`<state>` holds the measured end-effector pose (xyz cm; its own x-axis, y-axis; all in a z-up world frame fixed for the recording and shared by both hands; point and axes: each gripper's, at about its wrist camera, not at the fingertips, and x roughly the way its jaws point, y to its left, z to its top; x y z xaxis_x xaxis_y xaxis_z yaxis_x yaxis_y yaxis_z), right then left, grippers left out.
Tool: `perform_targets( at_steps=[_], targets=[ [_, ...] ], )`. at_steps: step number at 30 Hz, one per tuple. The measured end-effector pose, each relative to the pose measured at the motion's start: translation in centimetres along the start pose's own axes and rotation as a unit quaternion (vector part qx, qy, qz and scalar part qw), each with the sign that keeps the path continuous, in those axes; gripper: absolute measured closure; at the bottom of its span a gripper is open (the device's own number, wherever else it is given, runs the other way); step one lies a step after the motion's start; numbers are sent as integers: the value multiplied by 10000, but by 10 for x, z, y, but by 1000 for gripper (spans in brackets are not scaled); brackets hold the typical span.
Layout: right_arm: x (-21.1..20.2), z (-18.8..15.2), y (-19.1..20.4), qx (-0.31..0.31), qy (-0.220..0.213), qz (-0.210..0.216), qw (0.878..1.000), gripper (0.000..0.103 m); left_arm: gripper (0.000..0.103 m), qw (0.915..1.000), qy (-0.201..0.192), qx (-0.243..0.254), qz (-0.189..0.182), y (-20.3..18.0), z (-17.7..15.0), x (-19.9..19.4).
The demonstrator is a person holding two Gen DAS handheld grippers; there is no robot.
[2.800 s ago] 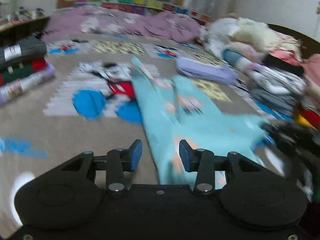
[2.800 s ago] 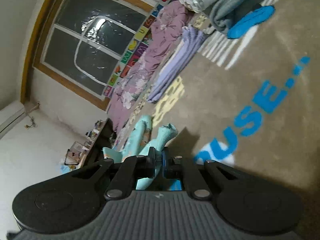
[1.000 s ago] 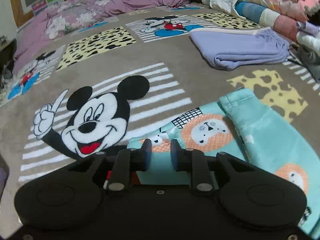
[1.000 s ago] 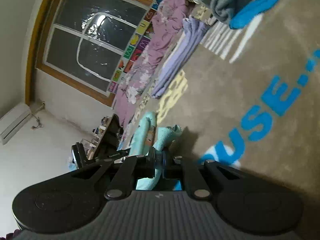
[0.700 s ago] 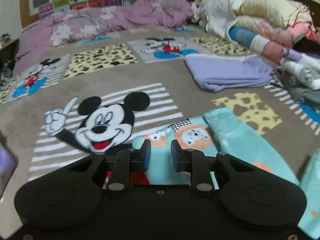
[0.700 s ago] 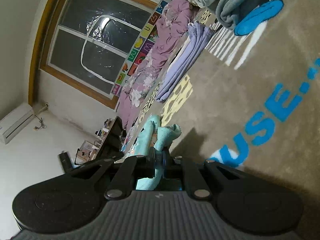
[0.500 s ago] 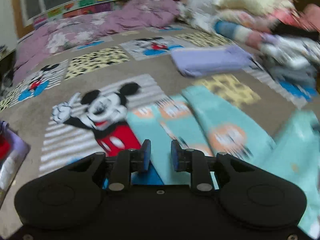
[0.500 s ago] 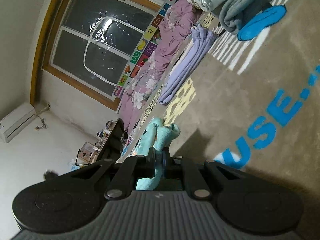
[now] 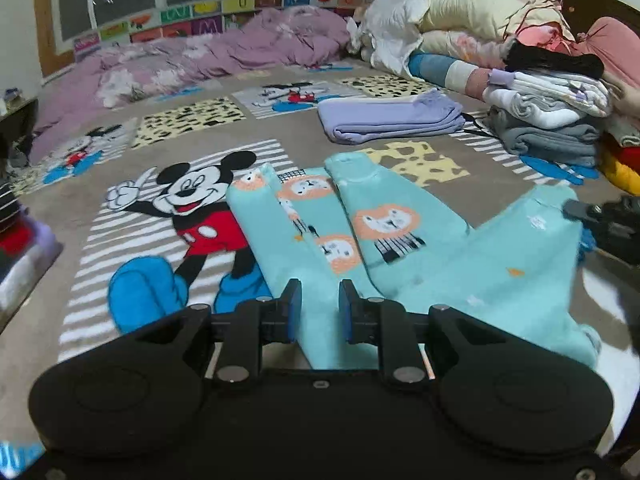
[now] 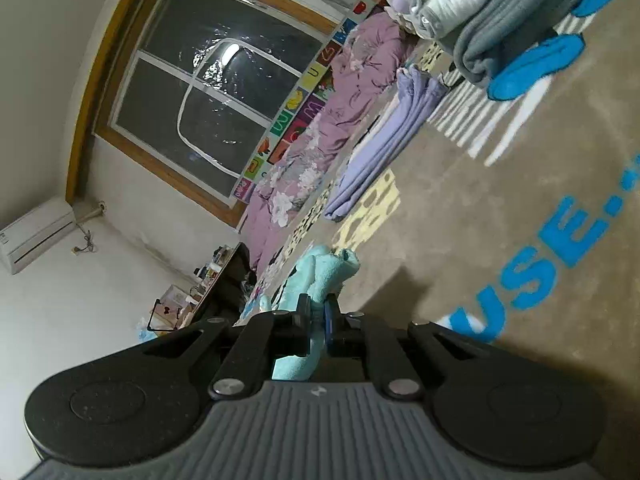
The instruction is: Fold clothes
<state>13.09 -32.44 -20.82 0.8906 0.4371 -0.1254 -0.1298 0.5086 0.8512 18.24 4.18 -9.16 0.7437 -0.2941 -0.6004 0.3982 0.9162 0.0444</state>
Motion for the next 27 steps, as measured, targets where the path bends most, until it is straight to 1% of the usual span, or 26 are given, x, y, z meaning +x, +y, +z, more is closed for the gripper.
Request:
perform_targets(
  at_steps=[1, 2, 3, 5, 6, 7, 9, 12, 14, 15, 16, 18, 19, 20, 21, 22, 24, 26, 27],
  targets=[
    [0, 0, 0, 1, -5, 11, 10000, 95, 85, 10000, 90, -22, -29, -4, -7, 4],
    [0, 0, 0, 3, -9, 21, 10000, 95, 85, 9995, 299, 78, -5, -11, -15, 15],
    [1, 0, -1, 11, -6, 13, 10000, 95, 86, 9983, 438, 375, 110, -21, -23, 25],
    [2, 0, -1, 28, 0, -4, 10000, 95, 85, 9958, 287, 798, 331, -34, -27, 21],
    [2, 0, -1, 17, -4, -18, 10000, 95, 85, 9966, 154, 732, 340, -34, -25, 12],
    [2, 0, 0, 6, -7, -33, 10000, 95, 85, 9979, 22, 573, 289, -33, -24, 1],
    [1, 0, 3, -19, -13, -60, 10000, 95, 85, 9987, -142, 469, 155, -35, -31, -21],
    [1, 0, 7, 83, -34, -117, 9999, 95, 85, 9995, -226, 196, -79, -39, -53, -38],
    [1, 1, 11, 146, -55, -180, 9997, 95, 85, 9993, -13, 296, -229, -48, -72, -29],
    [2, 1, 14, 123, -56, -228, 9996, 95, 85, 9989, -36, 429, -175, -53, -79, -27],
    [2, 2, 17, 91, -44, -288, 9995, 95, 85, 9990, -131, 381, -209, -53, -79, -33],
    [4, 5, 26, 26, -24, -401, 9992, 95, 85, 9982, -382, 104, -448, -45, -74, -52],
    [4, 7, 30, -7, -15, -456, 9990, 95, 79, 9971, -513, 123, -556, -42, -73, -61],
    [5, 9, 35, -41, -6, -509, 9987, 95, 58, 9958, -607, 200, -656, -40, -72, -69],
    [5, 11, 41, -85, 1, -527, 9986, 95, 47, 9945, -702, 298, -724, -41, -74, -76],
    [6, 14, 47, -130, 8, -545, 9984, 95, 41, 9930, -796, 406, -774, -43, -77, -81],
    [9, 18, 60, -239, 16, -562, 9981, 95, 41, 9912, -801, 590, -873, -47, -83, -82],
    [15, 22, 74, -336, 25, -597, 9976, 95, 41, 9913, -729, 677, -865, -49, -87, -75],
    [17, 24, 82, -373, 27, -601, 9975, 95, 41, 9913, -705, 646, -899, -49, -89, -71]
  ],
)
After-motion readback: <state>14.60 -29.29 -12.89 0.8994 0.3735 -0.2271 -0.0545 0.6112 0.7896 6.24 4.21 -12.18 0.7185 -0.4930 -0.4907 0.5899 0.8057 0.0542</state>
